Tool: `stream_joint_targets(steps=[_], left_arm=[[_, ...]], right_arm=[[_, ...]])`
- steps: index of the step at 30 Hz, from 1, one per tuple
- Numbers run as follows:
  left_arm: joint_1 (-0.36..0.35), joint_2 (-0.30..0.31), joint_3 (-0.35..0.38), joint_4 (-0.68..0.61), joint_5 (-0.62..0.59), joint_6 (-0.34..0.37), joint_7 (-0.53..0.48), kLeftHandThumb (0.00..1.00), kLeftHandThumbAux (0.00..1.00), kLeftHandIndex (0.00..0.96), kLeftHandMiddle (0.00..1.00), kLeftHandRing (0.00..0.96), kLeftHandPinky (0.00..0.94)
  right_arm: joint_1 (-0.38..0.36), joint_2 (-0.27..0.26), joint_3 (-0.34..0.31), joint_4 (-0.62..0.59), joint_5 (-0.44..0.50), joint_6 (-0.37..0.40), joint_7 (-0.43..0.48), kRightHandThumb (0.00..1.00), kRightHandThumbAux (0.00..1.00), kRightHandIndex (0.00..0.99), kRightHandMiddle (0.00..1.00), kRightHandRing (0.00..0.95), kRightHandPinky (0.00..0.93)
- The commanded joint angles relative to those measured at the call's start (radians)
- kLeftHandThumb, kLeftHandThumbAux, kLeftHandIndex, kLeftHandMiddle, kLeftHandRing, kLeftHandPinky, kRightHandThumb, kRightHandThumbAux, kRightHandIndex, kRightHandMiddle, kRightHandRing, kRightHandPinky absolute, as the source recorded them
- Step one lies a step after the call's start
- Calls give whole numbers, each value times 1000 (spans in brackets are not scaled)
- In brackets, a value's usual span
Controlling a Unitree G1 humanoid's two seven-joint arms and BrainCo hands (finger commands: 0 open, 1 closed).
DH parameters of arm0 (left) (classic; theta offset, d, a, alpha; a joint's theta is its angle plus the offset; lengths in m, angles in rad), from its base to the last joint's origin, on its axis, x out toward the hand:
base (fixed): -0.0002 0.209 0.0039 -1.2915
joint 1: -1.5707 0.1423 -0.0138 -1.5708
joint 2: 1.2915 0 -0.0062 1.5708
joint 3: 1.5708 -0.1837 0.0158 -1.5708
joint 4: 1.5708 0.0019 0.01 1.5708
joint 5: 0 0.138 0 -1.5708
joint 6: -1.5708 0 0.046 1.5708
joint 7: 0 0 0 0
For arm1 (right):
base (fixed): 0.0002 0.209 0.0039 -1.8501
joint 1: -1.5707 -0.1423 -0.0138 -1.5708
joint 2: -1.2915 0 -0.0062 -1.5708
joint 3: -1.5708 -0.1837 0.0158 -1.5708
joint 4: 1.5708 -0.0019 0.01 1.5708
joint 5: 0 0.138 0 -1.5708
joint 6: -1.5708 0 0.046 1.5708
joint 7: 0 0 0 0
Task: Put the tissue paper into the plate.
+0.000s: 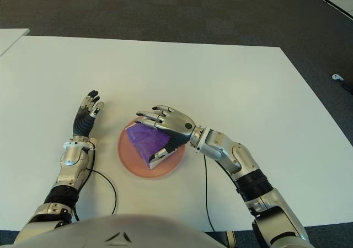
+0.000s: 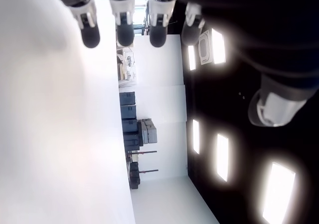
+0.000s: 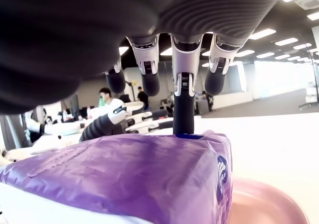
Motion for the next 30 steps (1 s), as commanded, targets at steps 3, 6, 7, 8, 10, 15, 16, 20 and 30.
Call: stream_joint_targets(steps=[3, 6, 7, 8, 10, 15, 16, 20, 30], left_arm=[[41, -5, -1, 47, -5, 39, -16, 0, 467, 0, 0, 0, 0], [39, -6, 0, 50, 1, 31, -7, 0, 460, 0, 0, 0, 0], [39, -6, 0, 52, 3, 29, -5, 0, 457, 0, 0, 0, 0], [38, -6, 0, 52, 6, 28, -1, 0, 453, 0, 0, 0, 0], [38, -6, 0, 52, 10, 26, 3, 0, 445, 0, 0, 0, 0], [38, -9, 1, 53, 15, 20, 11, 0, 436, 0, 0, 0, 0], [38, -10, 1, 53, 16, 19, 13, 0, 435, 0, 0, 0, 0], [38, -13, 2, 48, 17, 18, 16, 0, 434, 0, 0, 0, 0], [47, -16, 3, 24, 11, 34, 10, 0, 440, 0, 0, 0, 0]], right_arm=[[-2, 3, -7, 12, 40, -7, 11, 93, 225, 0, 0, 0, 0], [-6, 10, -30, -2, 96, 12, 27, 87, 231, 0, 0, 0, 0], [-8, 11, -35, -5, 110, 16, 33, 86, 232, 0, 0, 0, 0], [-11, 13, -44, -10, 131, 25, 43, 83, 234, 0, 0, 0, 0], [-13, 16, -54, -16, 156, 35, 57, 77, 242, 0, 0, 0, 0], [-37, 36, -113, -37, 303, 116, 125, 80, 265, 0, 0, 0, 0], [-49, 35, -136, -46, 341, 150, 145, 81, 267, 0, 0, 0, 0], [-59, 44, -211, -93, 447, 263, 190, 95, 278, 0, 0, 0, 0], [-8, 211, -329, 107, 572, 211, -3, 121, 250, 0, 0, 0, 0]])
